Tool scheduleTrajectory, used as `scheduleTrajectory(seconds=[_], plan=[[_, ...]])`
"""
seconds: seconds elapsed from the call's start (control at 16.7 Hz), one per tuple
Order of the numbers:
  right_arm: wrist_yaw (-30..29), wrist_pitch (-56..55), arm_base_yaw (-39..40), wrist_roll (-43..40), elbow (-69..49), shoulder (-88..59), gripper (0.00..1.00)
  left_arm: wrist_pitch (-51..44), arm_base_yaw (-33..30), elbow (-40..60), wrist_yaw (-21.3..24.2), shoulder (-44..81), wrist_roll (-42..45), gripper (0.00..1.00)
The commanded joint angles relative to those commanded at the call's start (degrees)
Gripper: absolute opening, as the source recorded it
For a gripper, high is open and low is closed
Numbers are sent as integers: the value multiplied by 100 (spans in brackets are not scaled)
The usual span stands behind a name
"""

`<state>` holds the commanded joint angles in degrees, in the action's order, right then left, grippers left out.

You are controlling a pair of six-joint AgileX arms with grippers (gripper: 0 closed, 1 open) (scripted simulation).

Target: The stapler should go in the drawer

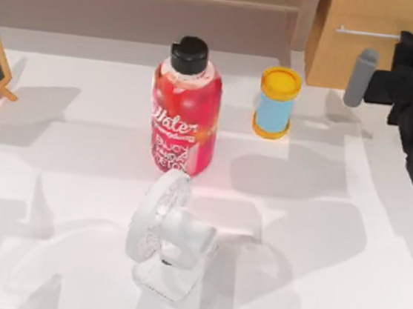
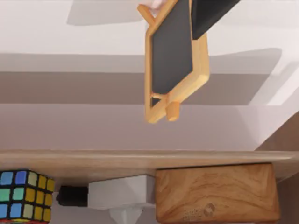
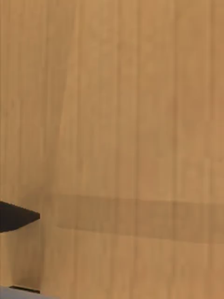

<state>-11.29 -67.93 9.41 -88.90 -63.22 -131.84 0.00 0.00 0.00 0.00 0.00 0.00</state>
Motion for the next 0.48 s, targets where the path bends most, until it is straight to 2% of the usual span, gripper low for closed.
scheduleTrajectory(seconds=[0.3, 0.48], plan=[[0, 0, 0, 0, 0, 0, 98, 0, 0, 0, 0, 0, 0, 100], [0, 0, 0, 0, 0, 0, 100, 0, 0, 0, 0, 0, 0, 100]])
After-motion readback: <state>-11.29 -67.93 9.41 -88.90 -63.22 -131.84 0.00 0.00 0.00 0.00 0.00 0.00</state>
